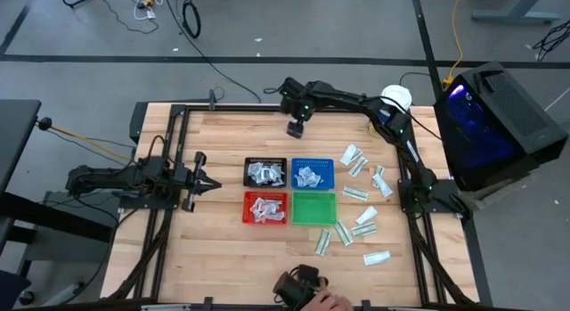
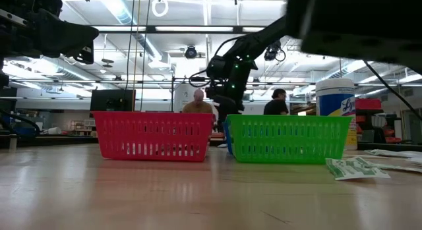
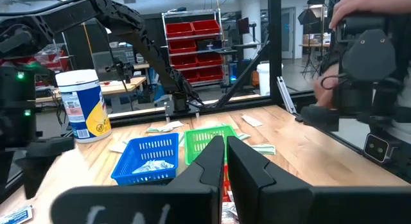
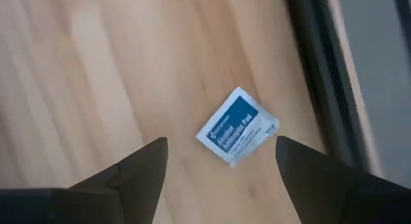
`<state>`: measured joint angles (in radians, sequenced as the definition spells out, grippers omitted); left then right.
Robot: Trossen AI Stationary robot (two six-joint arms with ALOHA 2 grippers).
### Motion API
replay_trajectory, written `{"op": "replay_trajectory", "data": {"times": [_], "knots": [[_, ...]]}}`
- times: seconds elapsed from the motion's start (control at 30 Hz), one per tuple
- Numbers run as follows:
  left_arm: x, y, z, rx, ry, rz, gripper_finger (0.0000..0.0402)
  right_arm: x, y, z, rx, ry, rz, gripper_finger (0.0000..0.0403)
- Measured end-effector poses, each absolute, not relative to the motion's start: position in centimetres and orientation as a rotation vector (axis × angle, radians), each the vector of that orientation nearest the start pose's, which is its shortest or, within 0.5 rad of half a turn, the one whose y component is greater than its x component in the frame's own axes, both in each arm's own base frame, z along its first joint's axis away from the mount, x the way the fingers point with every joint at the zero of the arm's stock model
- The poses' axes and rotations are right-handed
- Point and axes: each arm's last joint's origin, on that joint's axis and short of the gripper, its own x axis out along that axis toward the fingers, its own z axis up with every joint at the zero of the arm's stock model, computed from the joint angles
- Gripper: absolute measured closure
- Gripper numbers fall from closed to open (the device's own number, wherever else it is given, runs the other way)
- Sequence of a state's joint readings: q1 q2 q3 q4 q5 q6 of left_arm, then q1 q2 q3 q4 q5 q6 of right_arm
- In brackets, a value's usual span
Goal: Pick & Place First Aid Supplies
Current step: Put the top blue alcohol pad into the blue bin
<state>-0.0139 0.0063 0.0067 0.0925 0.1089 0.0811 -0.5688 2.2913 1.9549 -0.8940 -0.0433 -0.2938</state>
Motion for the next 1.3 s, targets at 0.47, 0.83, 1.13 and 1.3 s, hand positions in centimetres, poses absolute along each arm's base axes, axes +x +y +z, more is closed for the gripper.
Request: {"op": "replay_trajectory", "data": {"times": [0.47, 0.83, 1.13, 1.3], "knots": [[9.70, -0.45, 17.43, 0.085, -0.098, -0.119, 0.0376, 40.06, -26.01, 18.65, -0.237, 1.266, -0.021, 0.0124], [9.70, -0.45, 17.43, 0.085, -0.098, -0.119, 0.0376, 39.88, -26.01, 18.60, -0.174, 1.277, -0.056, 0.0120], [9.70, -0.45, 17.43, 0.085, -0.098, -0.119, 0.0376, 39.94, -25.68, 18.56, -0.142, 1.290, -0.077, 0.0087], [9.70, -0.45, 17.43, 0.086, -0.098, -0.119, 0.0376, 40.15, -25.51, 18.58, -0.219, 1.310, -0.077, 0.0065]]}}
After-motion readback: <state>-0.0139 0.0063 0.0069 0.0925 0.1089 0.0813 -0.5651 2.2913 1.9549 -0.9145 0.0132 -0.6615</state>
